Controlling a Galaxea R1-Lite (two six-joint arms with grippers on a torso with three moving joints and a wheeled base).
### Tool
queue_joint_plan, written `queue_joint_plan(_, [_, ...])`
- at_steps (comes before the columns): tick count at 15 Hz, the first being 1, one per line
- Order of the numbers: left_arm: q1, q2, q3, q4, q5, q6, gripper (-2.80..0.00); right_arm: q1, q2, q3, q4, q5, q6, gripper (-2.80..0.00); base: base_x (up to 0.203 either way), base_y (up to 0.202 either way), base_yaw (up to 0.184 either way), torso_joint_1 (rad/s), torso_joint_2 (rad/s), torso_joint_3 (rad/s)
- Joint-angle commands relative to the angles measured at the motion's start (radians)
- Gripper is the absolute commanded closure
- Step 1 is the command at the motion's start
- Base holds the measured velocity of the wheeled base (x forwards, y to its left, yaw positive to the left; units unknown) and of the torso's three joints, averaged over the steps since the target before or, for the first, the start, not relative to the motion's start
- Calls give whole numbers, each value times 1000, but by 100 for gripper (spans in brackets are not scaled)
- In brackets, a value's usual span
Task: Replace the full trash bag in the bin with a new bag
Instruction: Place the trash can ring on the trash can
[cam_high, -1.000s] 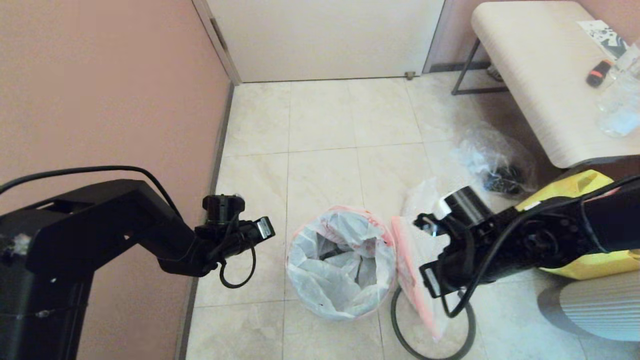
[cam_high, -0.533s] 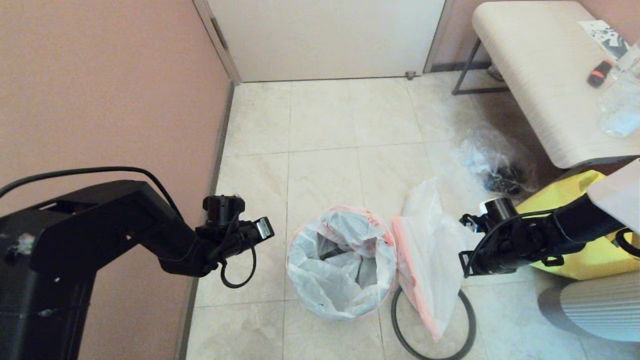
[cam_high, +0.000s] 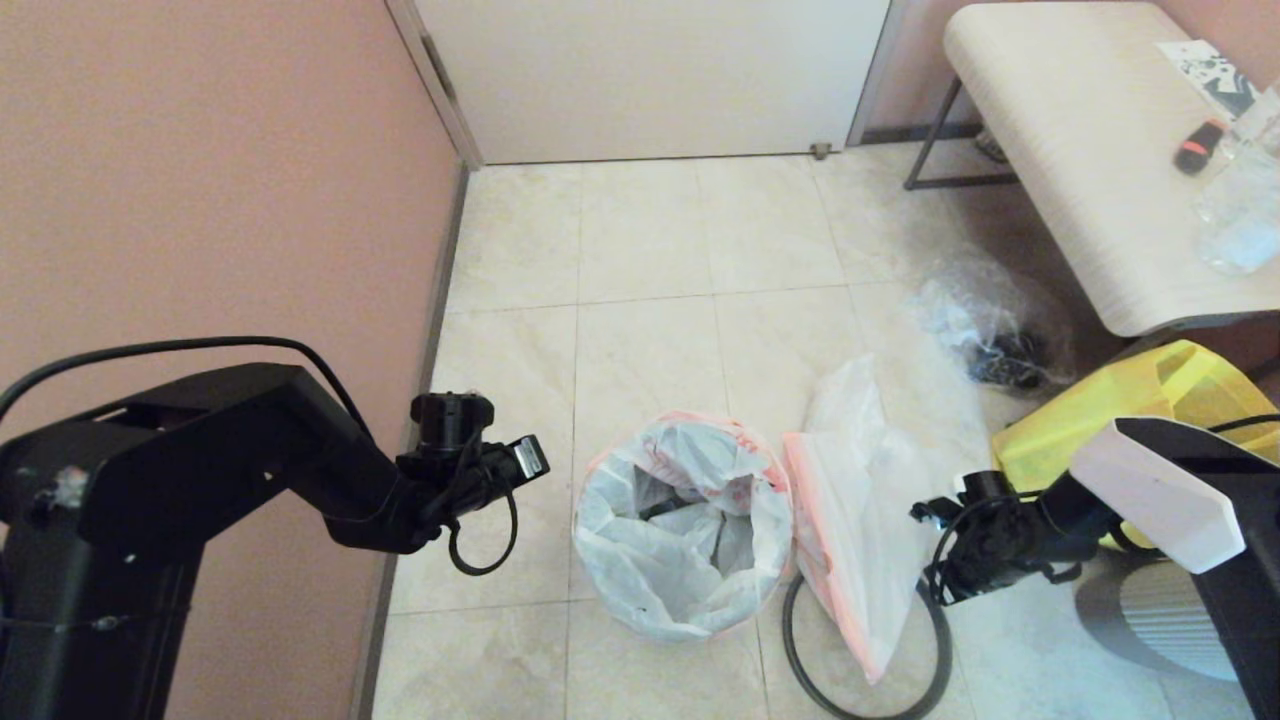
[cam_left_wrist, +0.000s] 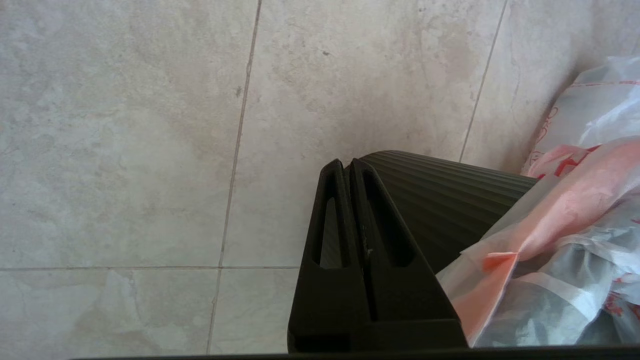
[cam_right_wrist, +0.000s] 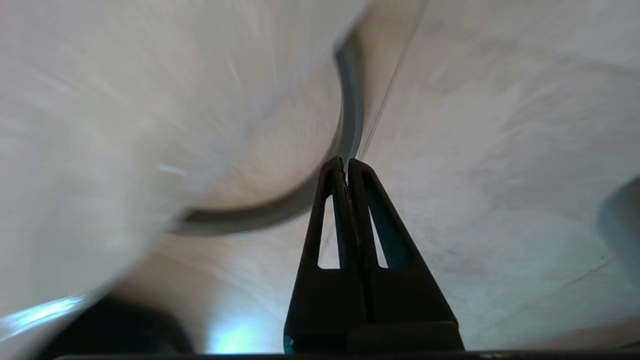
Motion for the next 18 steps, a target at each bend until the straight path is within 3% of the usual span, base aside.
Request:
queue_joint_plan(1, [0,3,0,-4,0,-3,0,-3,85,-19,-3,-5,-9,-280,0,0,0,0,0,0])
queue_joint_plan(6, [-3,3,0,-4,3,12,0,2,178,-91,-64,-10,-11,-280,0,0,0,0,0,0])
queue_joint_plan(12, [-5,7,-3,-6,14,16,0,-15,287,-165,-102,-133,-99,-280,0,0,0,0,0,0])
queue_joint_plan(13, [-5,7,-3,-6,14,16,0,-13,284,-164,-100,-143,-102,0,0,0,0,0,0,0])
queue_joint_plan(18, [-5,10,-3,-6,15,16,0,-12,296,-163,-91,-159,-105,0,0,0,0,0,0,0])
